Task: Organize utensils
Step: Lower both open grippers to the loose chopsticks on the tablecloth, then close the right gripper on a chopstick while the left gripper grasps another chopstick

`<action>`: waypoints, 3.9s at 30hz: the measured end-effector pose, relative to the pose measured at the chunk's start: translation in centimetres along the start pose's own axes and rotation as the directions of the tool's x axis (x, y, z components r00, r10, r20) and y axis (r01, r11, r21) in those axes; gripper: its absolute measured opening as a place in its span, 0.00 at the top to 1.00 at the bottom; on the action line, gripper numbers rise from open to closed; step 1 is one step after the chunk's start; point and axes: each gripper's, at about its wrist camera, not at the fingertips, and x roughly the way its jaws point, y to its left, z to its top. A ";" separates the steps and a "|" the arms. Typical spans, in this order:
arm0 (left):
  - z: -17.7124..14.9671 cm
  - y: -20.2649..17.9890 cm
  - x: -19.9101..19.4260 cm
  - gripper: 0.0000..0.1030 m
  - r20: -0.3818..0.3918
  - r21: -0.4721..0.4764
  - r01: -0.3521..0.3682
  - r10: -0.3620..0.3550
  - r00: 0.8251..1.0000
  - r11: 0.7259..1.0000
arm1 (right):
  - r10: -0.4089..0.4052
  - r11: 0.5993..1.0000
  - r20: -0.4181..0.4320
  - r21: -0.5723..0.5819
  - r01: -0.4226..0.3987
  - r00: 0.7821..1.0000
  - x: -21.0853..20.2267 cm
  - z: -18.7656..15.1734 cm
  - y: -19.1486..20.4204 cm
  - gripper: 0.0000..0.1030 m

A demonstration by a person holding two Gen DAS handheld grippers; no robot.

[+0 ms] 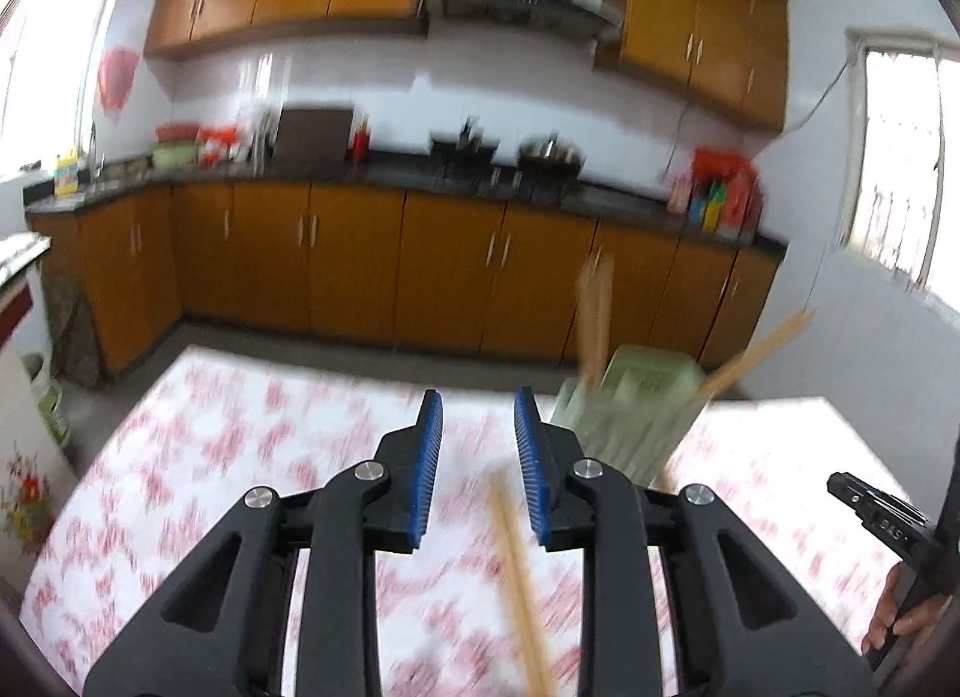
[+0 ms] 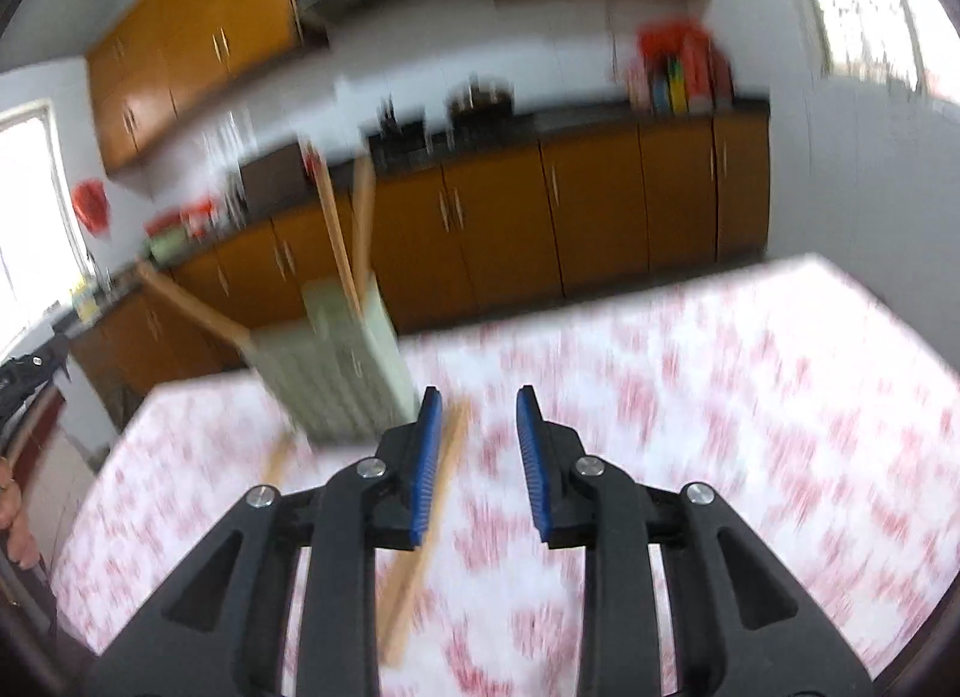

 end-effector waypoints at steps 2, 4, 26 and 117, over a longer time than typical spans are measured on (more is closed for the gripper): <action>-1.9 0.9 1.0 0.75 -0.062 -0.018 -0.014 0.013 0.998 1.000 | 0.030 0.999 -0.100 0.015 -0.028 0.995 2.6 -1.9 0.6 0.76; -3.5 1.5 1.7 0.75 -0.107 -0.035 -0.023 0.019 0.994 0.999 | 0.050 0.999 -0.169 0.014 -0.049 0.984 4.5 -3.4 1.5 0.79; -10.6 -1.0 5.8 0.75 -0.343 -0.016 0.093 -0.093 0.935 0.996 | -0.154 0.988 -0.241 -0.035 0.150 0.958 8.7 -5.5 -0.7 0.92; -11.9 2.7 8.6 0.92 -0.392 0.043 -0.060 0.073 0.917 0.997 | -0.140 0.990 -0.212 -0.032 0.136 0.967 8.1 -5.7 -2.2 0.92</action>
